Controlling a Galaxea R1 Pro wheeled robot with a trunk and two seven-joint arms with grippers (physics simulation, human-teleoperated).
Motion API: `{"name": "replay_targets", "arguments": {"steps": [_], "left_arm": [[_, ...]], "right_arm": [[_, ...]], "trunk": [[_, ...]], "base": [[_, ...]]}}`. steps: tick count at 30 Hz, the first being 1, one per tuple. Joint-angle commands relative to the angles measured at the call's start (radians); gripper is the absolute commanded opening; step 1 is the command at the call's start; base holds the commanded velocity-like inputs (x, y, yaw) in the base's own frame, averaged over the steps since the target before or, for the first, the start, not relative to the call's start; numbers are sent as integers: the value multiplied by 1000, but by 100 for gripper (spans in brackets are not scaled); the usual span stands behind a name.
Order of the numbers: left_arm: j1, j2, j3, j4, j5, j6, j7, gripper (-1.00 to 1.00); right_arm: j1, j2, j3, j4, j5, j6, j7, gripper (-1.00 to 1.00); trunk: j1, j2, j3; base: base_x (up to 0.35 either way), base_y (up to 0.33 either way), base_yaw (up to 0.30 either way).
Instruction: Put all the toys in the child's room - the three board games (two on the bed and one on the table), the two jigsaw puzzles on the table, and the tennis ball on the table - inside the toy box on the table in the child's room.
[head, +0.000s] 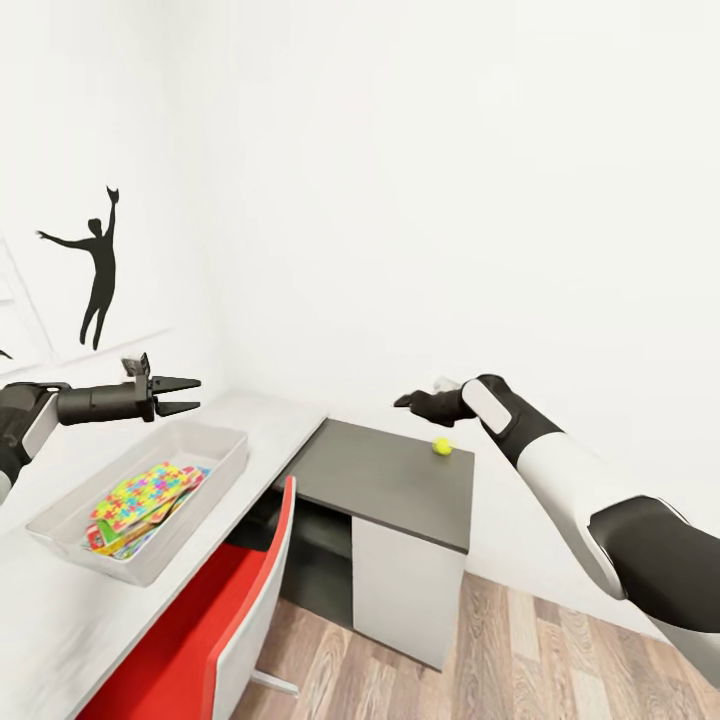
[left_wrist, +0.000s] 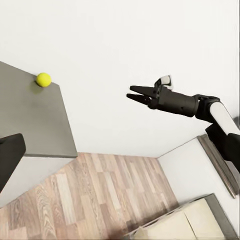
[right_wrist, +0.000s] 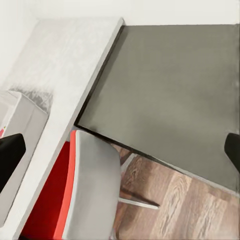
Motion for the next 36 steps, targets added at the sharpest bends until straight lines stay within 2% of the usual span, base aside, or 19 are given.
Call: {"name": "replay_targets", "arguments": {"steps": [1,8,16,22,26,29,36], "left_arm": [[-1,1,-6,0,3,10,-4,100],[-1,2,-6,0,2,10,-4,100],[-1,2,-6,0,2,10,-4,100],[-1,1,-6,0,2,9,-4,100],[-1,1,-6,0,1,9,-4,100],[-1,1,-6,0,1,9,-4,100],[-1,1,-7,0,1,9,-3,100]], "right_arm": [[-1,-1,7,5,-8,-7,-5,100],[-1,-4,8,62,-8,-39,-3,100],[-4,-44,10,73,-8,-56,-3,100],[16,-100,11,74,-7,-72,-3,100],[91,-139,11,83,-8,-134,-1,100],[143,-155,10,87,-8,-167,0,100],[266,-158,10,90,-8,-254,-3,100]], "trunk": [[1,-2,-1],[1,-2,7],[1,-2,17],[1,-2,24],[1,-2,29],[1,-2,33],[1,-2,41]], "base": [[-107,0,-210],[-87,0,-210],[-9,0,-210],[-1,0,-210],[0,0,-210],[0,0,-210],[0,0,-206]]}}
